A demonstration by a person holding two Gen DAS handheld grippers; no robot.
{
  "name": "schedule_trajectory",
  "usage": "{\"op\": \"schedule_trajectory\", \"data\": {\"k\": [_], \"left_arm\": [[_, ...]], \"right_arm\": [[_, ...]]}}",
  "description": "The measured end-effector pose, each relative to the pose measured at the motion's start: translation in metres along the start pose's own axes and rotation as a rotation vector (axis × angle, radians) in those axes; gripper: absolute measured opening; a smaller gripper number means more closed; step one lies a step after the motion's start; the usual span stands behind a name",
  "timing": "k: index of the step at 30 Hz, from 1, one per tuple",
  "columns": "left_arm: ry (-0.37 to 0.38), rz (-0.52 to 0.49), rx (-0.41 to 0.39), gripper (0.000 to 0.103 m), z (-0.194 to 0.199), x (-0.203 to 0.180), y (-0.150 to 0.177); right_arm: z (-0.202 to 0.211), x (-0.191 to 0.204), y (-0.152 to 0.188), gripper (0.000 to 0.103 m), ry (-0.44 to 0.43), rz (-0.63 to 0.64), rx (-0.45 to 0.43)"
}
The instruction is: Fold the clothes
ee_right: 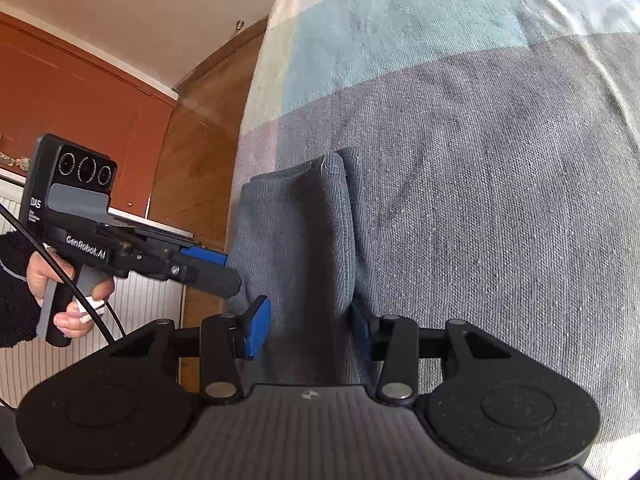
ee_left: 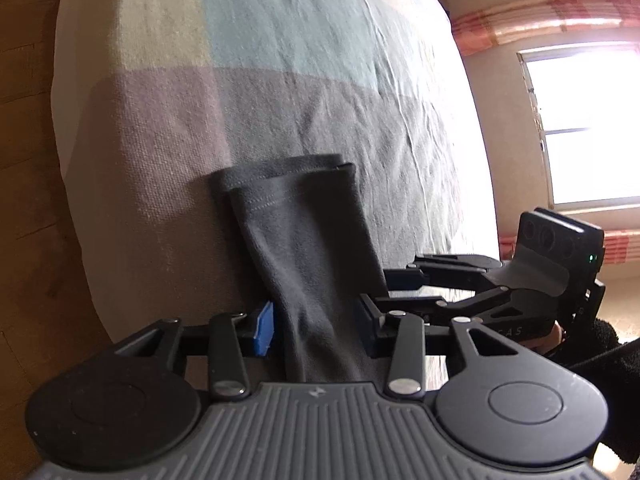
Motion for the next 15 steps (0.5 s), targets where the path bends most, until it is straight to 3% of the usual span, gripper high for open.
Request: {"op": "schedule_trajectory", "data": {"k": [4, 7, 8, 9, 11, 15], "left_arm": [[0.055, 0.03, -0.032, 0.041, -0.001, 0.003, -0.008], [0.067, 0.039, -0.048, 0.037, -0.007, 0.004, -0.008], [0.054, 0.039, -0.059, 0.03, -0.007, 0.005, -0.007], [0.037, 0.039, -0.071, 0.017, -0.007, 0.007, -0.006], [0.0, 0.056, -0.093, 0.001, -0.007, 0.009, -0.004], [-0.024, 0.065, -0.132, 0.0, 0.0, 0.008, -0.006]], "right_arm": [[-0.003, -0.002, -0.006, 0.043, -0.029, -0.005, -0.011], [-0.005, -0.006, -0.009, 0.021, -0.004, -0.012, -0.016], [-0.006, -0.007, -0.009, 0.01, 0.004, -0.017, -0.018], [-0.006, -0.009, -0.009, 0.006, 0.008, -0.025, -0.021], [-0.003, -0.01, -0.008, 0.005, 0.011, -0.041, -0.034], [0.004, -0.005, -0.009, 0.004, 0.009, -0.055, -0.065]]}}
Point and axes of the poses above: each gripper's, at about its wrist camera, not at the fingertips, and z roughly against the way its jaws point, x to its left, y to its underside, the point moved 9 cm from there along -z, roughly the way its jaws point, and after that the axes turned 15 degrees about x, right-handed, at the moved point
